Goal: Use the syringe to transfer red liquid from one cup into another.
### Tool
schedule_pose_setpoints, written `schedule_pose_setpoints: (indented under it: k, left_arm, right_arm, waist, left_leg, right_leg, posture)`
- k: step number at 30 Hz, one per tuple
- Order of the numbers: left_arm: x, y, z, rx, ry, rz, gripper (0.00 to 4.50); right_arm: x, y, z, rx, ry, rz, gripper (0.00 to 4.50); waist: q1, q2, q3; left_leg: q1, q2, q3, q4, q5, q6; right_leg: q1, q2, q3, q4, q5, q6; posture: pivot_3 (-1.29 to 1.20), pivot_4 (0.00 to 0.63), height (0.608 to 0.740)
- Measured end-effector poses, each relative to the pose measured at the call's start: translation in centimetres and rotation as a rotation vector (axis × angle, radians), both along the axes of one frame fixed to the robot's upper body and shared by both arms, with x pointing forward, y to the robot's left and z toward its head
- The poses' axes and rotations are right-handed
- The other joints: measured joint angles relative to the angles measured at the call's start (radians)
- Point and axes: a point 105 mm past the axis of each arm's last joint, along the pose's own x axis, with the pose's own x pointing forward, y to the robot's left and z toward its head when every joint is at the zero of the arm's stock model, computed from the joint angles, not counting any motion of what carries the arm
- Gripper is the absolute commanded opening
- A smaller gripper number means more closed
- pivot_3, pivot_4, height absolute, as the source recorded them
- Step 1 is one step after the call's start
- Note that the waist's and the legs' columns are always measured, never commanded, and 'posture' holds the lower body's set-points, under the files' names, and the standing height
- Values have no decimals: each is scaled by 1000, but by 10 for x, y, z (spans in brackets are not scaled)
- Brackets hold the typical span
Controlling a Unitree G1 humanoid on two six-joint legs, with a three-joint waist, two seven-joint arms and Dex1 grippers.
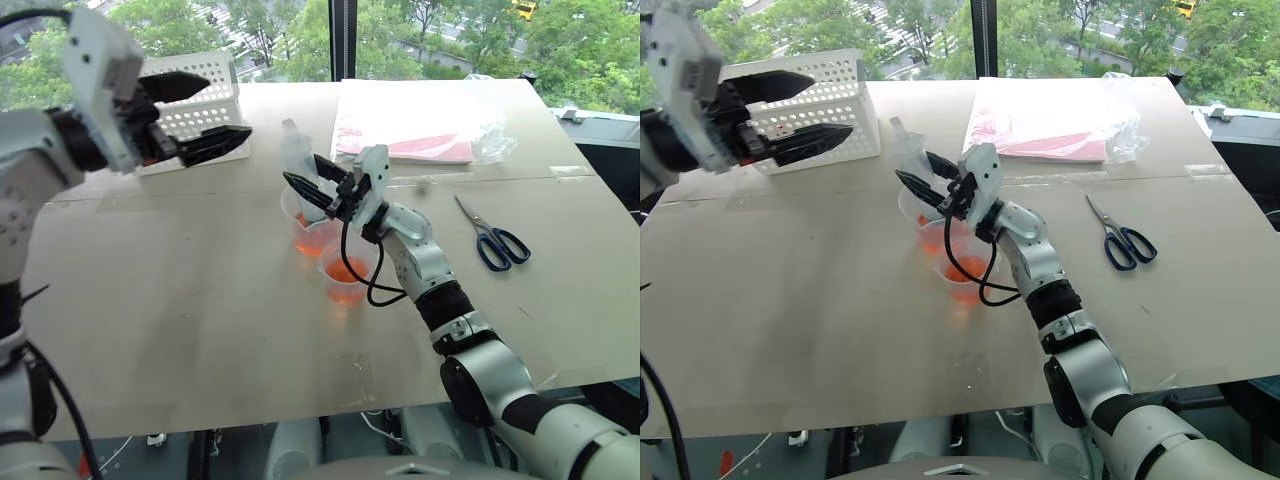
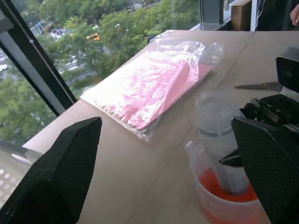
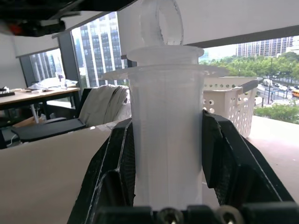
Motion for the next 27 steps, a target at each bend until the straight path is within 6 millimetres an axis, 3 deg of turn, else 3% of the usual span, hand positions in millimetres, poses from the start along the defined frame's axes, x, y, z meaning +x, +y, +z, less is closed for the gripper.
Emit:
schedule_pose_setpoints:
  k: [7, 17, 20, 27]
  left_arm:
    - [26, -8, -9, 90, -1, -26, 4500]
    - [38, -20, -10, 124, -20, -68, 4500]
    - [39, -22, -11, 140, -25, -79, 3641]
    - [35, -35, -18, 158, -13, -171, 270]
  right_arm:
    - [-2, 3, 2, -11, 6, 16, 1515]
    - [-6, 11, 4, -60, 44, 56, 1514]
    - [-6, 12, 4, -65, 49, 58, 1514]
    - [-1, 10, 10, -61, 65, 50, 1513]
  waist:
    - [1, 0, 0]
    - [1, 0, 0]
    - [1, 0, 0]
    - [1, 0, 0]
  left_leg:
    - [-1, 0, 0, 0, 0, 0]
    - [-1, 0, -1, 1, 0, 0]
    - [-1, 0, 0, 1, 0, 0]
    - [-1, 0, -1, 1, 0, 0]
  right_leg:
    - [-1, 0, 0, 0, 0, 0]
    - [-1, 0, 0, 1, 0, 0]
    - [-1, 0, 0, 1, 0, 0]
    - [-1, 0, 0, 1, 0, 0]
  posture:
    - [0, 150, 740]
    - [0, 150, 740]
    - [0, 150, 740]
    - [0, 150, 740]
